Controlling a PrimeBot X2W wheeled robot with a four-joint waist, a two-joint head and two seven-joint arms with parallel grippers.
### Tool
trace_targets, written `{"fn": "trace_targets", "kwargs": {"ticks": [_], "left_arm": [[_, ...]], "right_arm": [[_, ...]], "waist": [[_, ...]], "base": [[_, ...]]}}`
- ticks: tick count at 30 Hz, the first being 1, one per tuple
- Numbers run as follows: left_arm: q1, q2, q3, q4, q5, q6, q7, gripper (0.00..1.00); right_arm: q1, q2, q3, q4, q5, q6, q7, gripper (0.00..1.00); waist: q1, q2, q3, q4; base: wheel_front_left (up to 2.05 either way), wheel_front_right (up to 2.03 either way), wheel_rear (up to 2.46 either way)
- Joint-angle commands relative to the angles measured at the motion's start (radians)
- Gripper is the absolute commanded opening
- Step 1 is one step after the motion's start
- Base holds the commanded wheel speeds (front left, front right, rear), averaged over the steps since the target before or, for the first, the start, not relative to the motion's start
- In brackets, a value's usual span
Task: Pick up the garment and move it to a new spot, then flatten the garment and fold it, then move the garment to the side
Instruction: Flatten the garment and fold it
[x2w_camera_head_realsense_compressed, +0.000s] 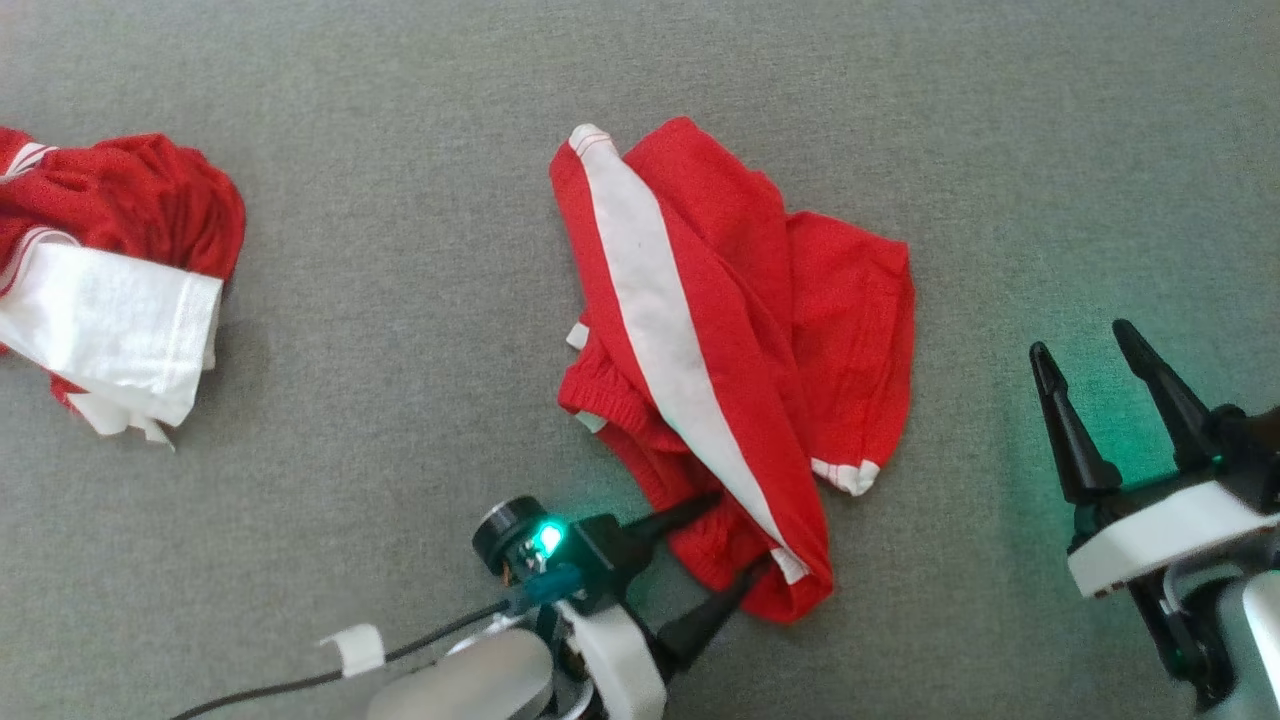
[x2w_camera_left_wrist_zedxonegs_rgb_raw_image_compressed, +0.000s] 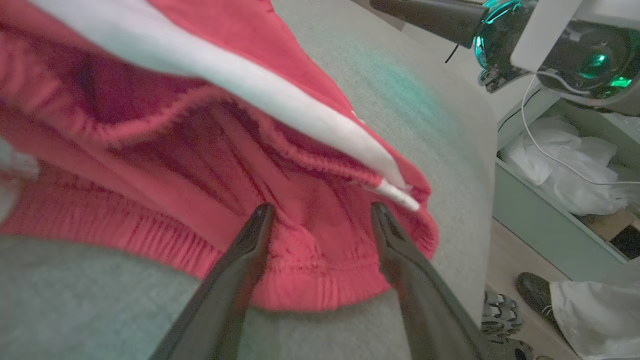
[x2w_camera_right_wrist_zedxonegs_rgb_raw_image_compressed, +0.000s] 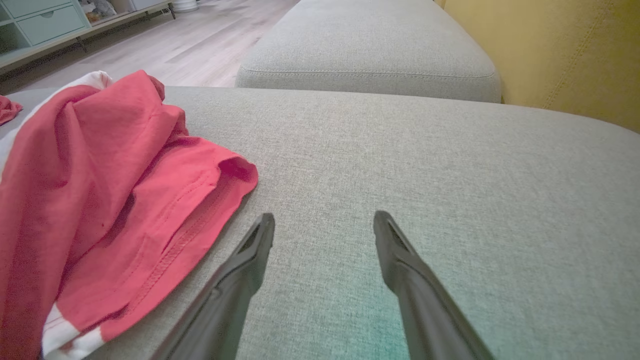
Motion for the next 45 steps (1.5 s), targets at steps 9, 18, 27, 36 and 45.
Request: {"fn": "trace_targets", "kwargs": {"ticks": [9, 18, 27, 36, 45], "left_arm": [[-0.109, 0.0, 0.031, 0.207, 0.153, 0.189, -0.035, 0.0], [-0.244, 0.095, 0.07, 0.293, 0.262, 0.303, -0.1, 0.0], [-0.312, 0.205, 0.161, 0.246, 0.236, 0.334, -0.13, 1.0], [-0.149, 0.219, 0.255, 0.07, 0.088, 0.423, -0.122, 1.0], [-0.011, 0.182, 0.293, -0.129, 0.077, 0.53, -0.142, 1.0]], "right_arm": [[-0.027, -0.036, 0.028, -0.019, 0.012, -0.001, -0.007, 1.0], [-0.027, -0.036, 0.037, -0.02, 0.019, -0.001, -0.007, 1.0], [-0.033, -0.038, 0.049, -0.017, 0.024, -0.001, -0.009, 1.0], [-0.04, -0.022, 0.056, -0.002, 0.031, -0.001, -0.026, 1.0], [-0.195, -0.077, 0.146, 0.033, 0.131, -0.001, 0.005, 1.0]], "waist": [[0.0, 0.0, -0.001, -0.001], [0.0, 0.0, -0.003, 0.023], [0.0, 0.0, 0.001, 0.027], [0.0, 0.0, -0.011, 0.023], [0.0, 0.0, -0.029, 0.115]], "base": [[0.0, 0.0, 0.0], [0.0, 0.0, 0.0], [0.0, 0.0, 0.0], [0.0, 0.0, 0.0], [0.0, 0.0, 0.0]]}}
